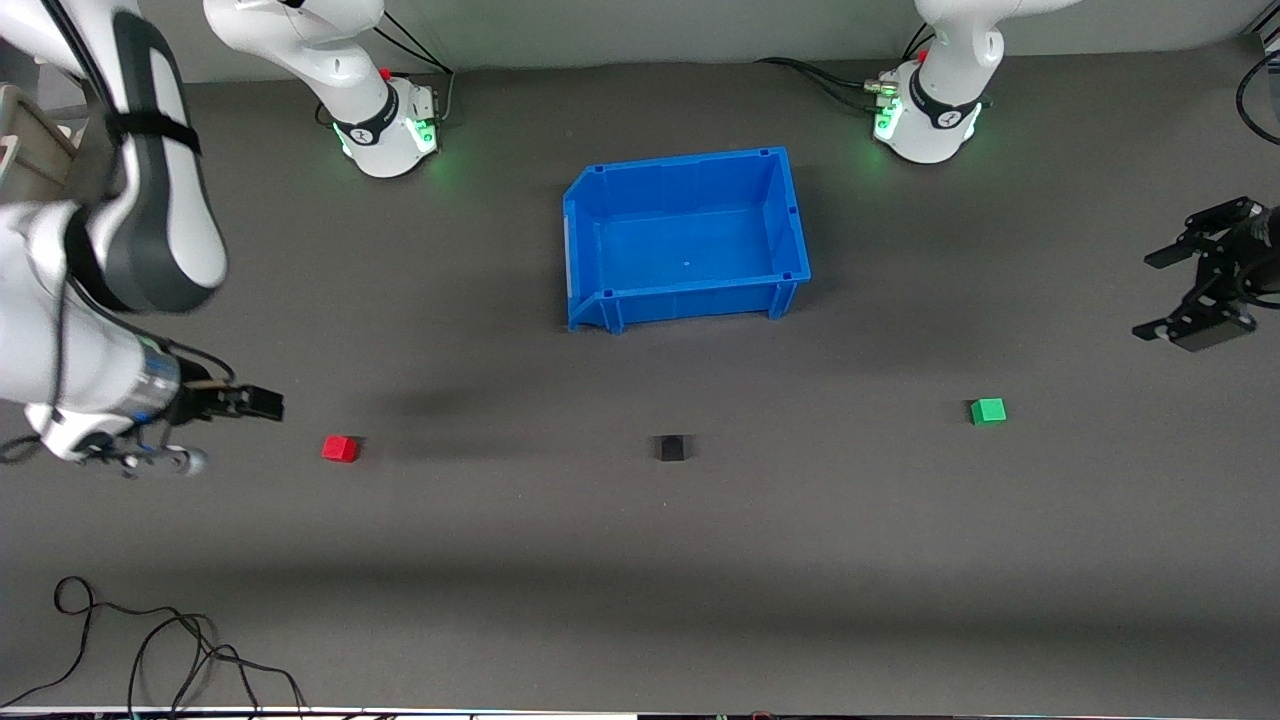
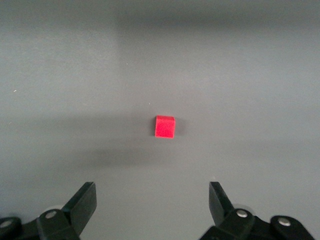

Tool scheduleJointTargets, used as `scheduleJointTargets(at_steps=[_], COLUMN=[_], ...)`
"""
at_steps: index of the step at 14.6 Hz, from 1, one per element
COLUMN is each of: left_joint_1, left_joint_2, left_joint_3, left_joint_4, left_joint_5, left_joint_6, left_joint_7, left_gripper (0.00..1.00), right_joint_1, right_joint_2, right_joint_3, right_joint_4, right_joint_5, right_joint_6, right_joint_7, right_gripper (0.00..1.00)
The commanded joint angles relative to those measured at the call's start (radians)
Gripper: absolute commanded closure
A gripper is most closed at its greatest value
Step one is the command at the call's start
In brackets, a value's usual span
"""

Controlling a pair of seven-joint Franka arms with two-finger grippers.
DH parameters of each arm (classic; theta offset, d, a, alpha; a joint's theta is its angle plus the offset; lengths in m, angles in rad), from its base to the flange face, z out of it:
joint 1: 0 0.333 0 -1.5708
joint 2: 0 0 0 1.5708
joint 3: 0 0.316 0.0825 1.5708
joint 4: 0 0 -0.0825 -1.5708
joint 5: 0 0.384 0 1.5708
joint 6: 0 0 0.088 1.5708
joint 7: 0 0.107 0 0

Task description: Attach green and red cubes to black cube

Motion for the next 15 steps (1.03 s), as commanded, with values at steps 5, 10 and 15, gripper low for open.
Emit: scheduleJointTargets(at_steps=[5, 10, 15], left_joint_1=[0.101, 0.098, 0.113], left_joint_2=[-0.022, 0.107, 0.253], left_joint_3=[-0.009, -0.01, -0.01], left_joint_4=[-0.232, -0.28, -0.297], left_joint_5=[-0.183, -0.261, -0.378], left_joint_6=[0.206, 0.344, 0.425], left_joint_7=[-0.138, -0.105, 0.139], left_gripper=[0.0, 0.0, 0.0], right_joint_1=[-0.03, -0.046, -0.05], right_joint_2=[0.133, 0.156, 0.2], right_joint_3=[-0.003, -0.003, -0.003], right_joint_4=[-0.019, -0.138, -0.189], right_joint_5=[0.086, 0.088, 0.101], right_joint_6=[0.164, 0.356, 0.485], right_joint_7=[-0.13, -0.184, -0.182], right_gripper=[0.0, 0.0, 0.0])
